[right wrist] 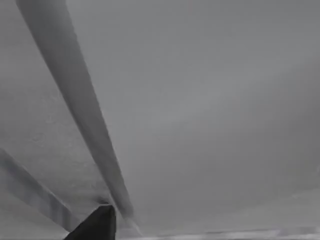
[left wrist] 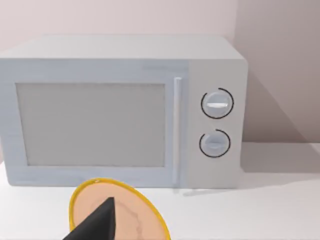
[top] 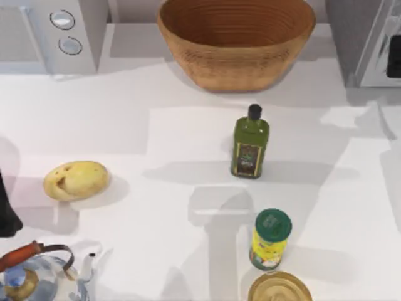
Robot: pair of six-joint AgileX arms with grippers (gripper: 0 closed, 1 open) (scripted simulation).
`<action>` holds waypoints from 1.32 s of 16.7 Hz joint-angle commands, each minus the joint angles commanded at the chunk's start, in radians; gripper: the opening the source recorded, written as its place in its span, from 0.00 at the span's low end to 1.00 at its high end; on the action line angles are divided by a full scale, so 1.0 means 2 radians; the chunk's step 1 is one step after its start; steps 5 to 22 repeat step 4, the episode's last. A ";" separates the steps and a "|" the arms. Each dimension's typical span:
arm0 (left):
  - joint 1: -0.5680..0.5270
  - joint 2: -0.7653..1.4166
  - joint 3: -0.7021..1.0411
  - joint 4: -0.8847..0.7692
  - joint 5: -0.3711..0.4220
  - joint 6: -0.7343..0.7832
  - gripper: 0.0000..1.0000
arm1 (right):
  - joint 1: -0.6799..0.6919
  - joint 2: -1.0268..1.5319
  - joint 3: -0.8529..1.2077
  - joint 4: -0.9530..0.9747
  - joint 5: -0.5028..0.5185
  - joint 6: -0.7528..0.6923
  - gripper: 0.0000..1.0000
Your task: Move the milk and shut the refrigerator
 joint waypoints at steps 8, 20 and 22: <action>0.000 0.000 0.000 0.000 0.000 0.000 1.00 | 0.001 0.027 0.035 -0.009 0.001 -0.001 1.00; 0.000 0.000 0.000 0.000 0.000 0.000 1.00 | 0.001 0.027 0.035 -0.009 0.001 -0.001 1.00; 0.000 0.000 0.000 0.000 0.000 0.000 1.00 | 0.001 0.027 0.035 -0.009 0.001 -0.001 1.00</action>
